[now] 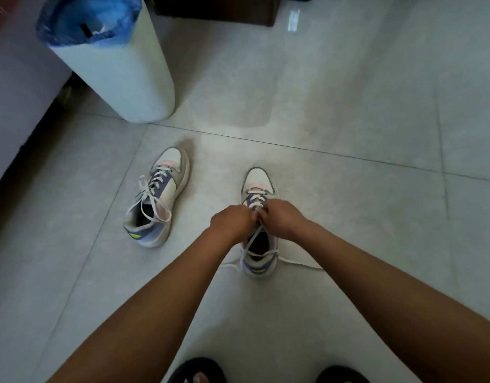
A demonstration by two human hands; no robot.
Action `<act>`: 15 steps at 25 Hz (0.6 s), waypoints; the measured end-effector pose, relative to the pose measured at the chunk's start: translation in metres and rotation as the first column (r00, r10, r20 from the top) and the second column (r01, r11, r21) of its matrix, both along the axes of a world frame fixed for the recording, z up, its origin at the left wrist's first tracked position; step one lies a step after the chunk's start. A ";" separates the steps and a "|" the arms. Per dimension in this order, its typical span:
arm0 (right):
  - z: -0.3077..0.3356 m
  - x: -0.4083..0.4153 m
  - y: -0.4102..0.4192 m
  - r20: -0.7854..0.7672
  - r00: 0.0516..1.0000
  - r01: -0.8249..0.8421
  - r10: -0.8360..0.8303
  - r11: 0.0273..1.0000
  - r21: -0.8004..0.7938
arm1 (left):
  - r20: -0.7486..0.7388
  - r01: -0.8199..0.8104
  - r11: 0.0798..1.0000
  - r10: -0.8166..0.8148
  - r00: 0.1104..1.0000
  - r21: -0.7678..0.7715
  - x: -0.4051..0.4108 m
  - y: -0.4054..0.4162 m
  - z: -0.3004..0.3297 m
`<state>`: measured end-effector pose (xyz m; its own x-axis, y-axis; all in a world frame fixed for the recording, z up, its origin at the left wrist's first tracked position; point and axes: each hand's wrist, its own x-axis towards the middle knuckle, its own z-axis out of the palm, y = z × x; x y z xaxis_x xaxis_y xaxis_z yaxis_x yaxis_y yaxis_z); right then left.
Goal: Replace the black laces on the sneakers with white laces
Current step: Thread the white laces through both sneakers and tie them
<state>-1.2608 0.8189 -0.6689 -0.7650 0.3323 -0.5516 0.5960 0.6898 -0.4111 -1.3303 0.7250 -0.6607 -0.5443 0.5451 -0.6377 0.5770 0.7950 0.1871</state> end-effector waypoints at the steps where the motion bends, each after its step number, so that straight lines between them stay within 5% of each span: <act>1: 0.001 0.001 0.000 -0.007 1.000 0.013 -0.013 1.000 0.008 | 0.027 -0.004 1.000 0.004 1.000 0.002 -0.002 -0.001 -0.002; 8: -0.012 0.005 -0.009 0.034 0.999 0.017 -0.018 1.000 0.017 | 0.080 0.120 0.990 -0.114 0.990 -0.074 -0.006 0.012 -0.002; 11: -0.018 0.010 -0.015 -0.018 0.999 -0.027 0.027 1.000 0.010 | 0.134 0.176 0.983 -0.180 0.975 0.044 -0.007 0.004 0.003; 15: -0.020 0.024 -0.021 -0.227 0.965 0.121 -0.132 0.991 -0.062 | 0.306 -0.213 0.883 0.084 0.948 0.417 -0.009 -0.038 -0.013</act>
